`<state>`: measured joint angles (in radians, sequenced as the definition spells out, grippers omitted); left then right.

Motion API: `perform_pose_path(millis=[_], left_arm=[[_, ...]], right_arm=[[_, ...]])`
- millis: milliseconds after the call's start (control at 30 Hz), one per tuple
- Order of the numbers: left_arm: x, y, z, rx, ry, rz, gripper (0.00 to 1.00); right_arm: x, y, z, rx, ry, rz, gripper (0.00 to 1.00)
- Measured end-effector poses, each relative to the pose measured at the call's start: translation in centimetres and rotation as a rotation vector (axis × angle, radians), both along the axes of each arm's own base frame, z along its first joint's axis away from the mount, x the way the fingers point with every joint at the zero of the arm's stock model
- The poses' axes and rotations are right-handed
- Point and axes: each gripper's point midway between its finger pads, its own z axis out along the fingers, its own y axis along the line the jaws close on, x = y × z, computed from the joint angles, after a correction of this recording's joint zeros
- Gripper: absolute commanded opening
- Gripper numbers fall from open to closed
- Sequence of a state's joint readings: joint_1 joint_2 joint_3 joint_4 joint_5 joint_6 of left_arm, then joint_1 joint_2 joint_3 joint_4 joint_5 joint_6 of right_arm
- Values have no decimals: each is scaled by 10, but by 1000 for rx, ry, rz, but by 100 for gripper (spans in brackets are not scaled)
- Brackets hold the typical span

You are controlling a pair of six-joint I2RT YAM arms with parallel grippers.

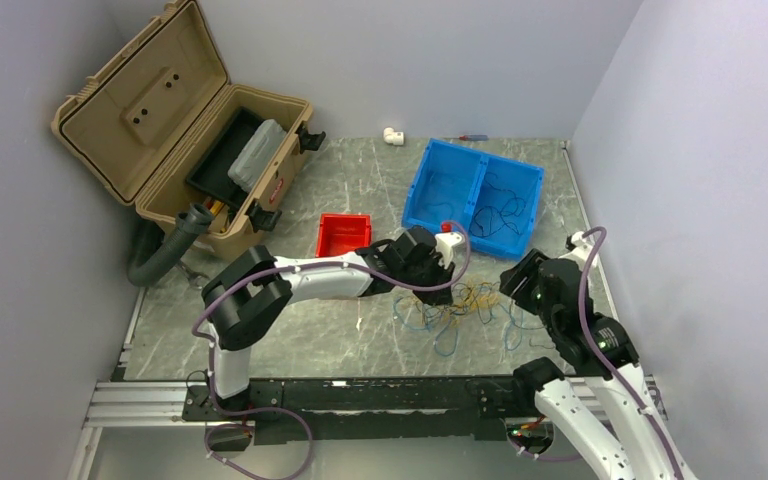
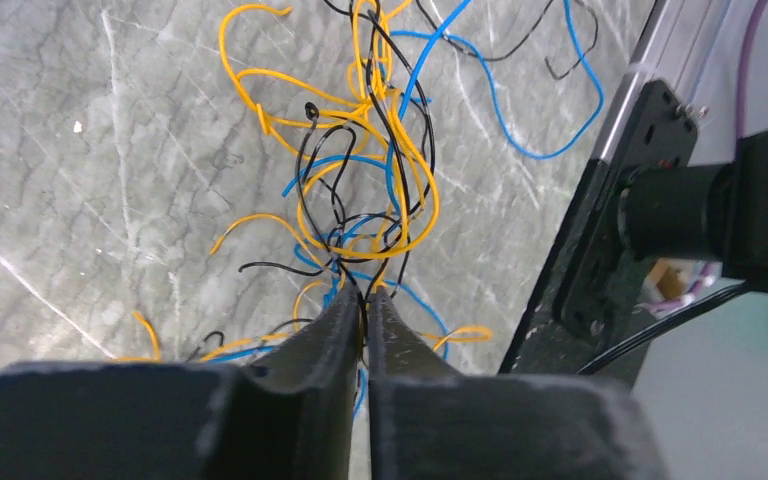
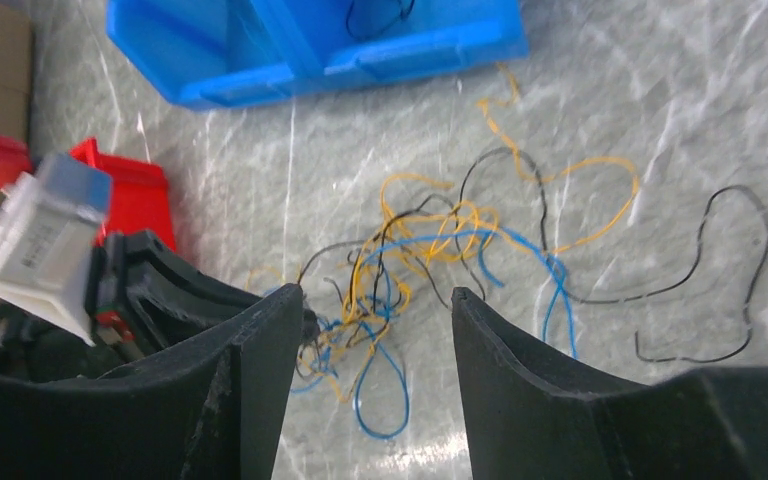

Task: Untangle the cables
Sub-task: Untie the cable.

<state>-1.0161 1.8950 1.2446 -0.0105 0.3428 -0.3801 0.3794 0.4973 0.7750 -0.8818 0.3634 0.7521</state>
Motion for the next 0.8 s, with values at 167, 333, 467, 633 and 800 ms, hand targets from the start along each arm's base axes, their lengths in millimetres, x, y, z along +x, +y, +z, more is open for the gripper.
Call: perform_pose_path(millis=[167,333,467,633,800], left_arm=[[3,-1,3,-9,-15,9,0],[6,1,8,0,-34,18,0],[8,3,24,-17,-61,25,0],[7,4,48,-62,-87,25,0],[7,4,51,-66,-88,26,0]], right_arm=[[-6,15,-39,59,99,39,56],[-14,28,-77,122,184,60,56],[-16,38,-95,174,199,79,56],[-11,54,-117,235,186,131,55],[-3,64,-127,259,182,166,55]])
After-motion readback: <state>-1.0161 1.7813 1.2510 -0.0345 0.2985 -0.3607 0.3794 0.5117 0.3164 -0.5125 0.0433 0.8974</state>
